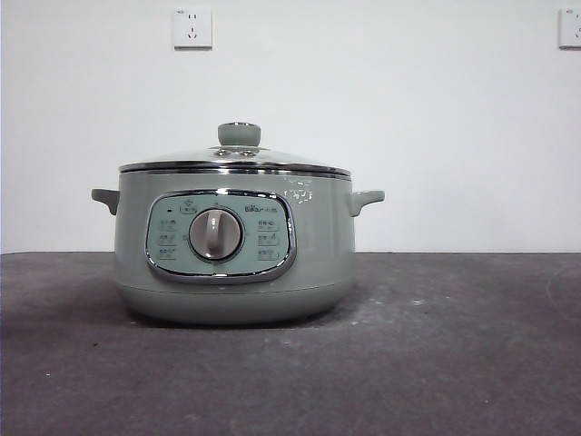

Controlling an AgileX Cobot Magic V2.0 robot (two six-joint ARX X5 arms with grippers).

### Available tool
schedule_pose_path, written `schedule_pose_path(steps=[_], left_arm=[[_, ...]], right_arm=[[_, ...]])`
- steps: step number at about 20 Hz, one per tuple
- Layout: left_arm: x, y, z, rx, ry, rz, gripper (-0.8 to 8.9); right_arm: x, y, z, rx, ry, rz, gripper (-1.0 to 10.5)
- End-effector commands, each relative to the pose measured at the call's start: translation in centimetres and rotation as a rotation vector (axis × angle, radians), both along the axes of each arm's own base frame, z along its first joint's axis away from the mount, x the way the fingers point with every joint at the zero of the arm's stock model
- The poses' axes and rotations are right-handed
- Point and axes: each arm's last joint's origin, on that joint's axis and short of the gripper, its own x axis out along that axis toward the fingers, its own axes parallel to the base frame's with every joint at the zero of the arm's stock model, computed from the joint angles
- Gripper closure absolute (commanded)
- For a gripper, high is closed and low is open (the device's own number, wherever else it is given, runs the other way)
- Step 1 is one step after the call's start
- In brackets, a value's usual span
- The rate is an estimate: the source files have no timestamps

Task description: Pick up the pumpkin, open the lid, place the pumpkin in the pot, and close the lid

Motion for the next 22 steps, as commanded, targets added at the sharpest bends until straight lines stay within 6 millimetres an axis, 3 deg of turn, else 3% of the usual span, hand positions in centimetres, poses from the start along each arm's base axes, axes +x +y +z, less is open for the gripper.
schedule_pose_path(steps=[1, 4, 6, 12, 17, 22], left_arm=[[-1.7, 1.7, 1.5, -0.042, -0.172, 0.066, 8.17], [-3.6, 3.5, 1.4, -0.086, -0.387, 0.183, 8.17], [-4.7, 4.4, -0.3, -0.097, -0.509, 0.252, 8.17], [-6.0, 5.8, -10.4, -0.156, -0.665, 0.415, 8.17], [-5.4, 6.3, -19.4, -0.187, -0.586, 0.556, 8.17], [-5.0, 6.6, -25.2, -0.168, -0.507, 0.664, 8.17]], right_arm=[[-0.1, -0.1, 0.1, 0.008, -0.006, -0.005, 9.5], [-0.2, -0.1, 0.2, 0.009, -0.008, -0.005, 9.5], [-0.2, -0.2, 0.2, 0.01, -0.009, -0.005, 9.5], [-0.3, -0.2, 0.2, 0.011, -0.011, -0.005, 9.5], [-0.3, -0.2, 0.2, 0.012, -0.011, -0.005, 9.5], [-0.3, -0.2, 0.2, 0.012, -0.012, -0.005, 9.5]])
